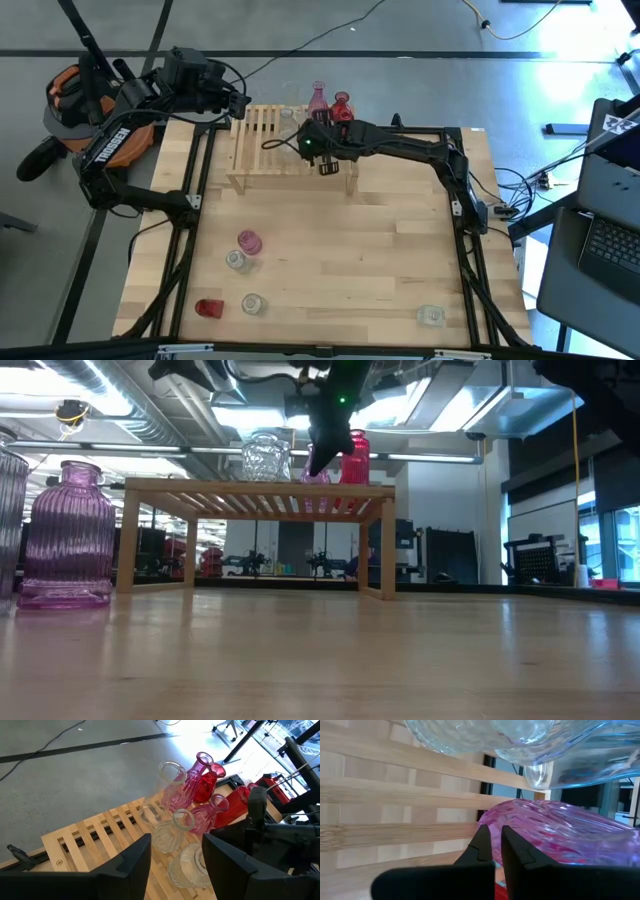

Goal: Sort vases onto shelf
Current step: Put the pink vase on the shelf aligned with the other pink vase, then put the pink vase on the shelf aligned with the other pink vases

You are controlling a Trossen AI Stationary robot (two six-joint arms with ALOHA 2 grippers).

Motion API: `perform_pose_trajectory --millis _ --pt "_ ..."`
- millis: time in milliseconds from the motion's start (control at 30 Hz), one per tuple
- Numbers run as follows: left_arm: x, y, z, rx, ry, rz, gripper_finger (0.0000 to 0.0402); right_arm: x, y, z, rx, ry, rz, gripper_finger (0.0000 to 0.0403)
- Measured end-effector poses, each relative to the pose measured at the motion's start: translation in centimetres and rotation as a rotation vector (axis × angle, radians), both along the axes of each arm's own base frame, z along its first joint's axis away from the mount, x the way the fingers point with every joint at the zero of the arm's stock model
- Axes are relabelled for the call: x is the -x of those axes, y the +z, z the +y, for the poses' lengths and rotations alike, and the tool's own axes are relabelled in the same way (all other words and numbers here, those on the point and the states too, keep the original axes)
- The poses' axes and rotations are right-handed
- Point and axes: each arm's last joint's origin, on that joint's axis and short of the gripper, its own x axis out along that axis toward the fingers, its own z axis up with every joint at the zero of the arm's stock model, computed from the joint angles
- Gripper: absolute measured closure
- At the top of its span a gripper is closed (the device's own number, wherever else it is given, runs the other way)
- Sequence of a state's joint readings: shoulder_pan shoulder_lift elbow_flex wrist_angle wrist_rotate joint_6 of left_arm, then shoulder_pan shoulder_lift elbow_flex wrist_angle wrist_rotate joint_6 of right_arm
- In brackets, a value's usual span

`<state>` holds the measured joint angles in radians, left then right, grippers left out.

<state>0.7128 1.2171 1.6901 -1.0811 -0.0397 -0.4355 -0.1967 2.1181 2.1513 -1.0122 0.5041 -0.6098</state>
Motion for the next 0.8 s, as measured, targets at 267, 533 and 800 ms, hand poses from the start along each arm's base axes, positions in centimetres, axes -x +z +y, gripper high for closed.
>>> perform_pose_trajectory --millis 267,533,800 --pt "0.0 0.0 0.0 0.000 0.000 0.000 0.0233 0.2 3.3 3.5 0.053 0.023 -0.038 0.0403" --pt "0.0 0.0 0.0 0.000 0.000 0.000 0.0233 4.4 10.5 8.9 0.104 0.057 -0.238 0.0403" --pt "0.0 0.0 0.0 0.000 0.000 0.000 0.0233 9.9 13.6 13.0 -0.120 0.155 -0.270 0.0403"
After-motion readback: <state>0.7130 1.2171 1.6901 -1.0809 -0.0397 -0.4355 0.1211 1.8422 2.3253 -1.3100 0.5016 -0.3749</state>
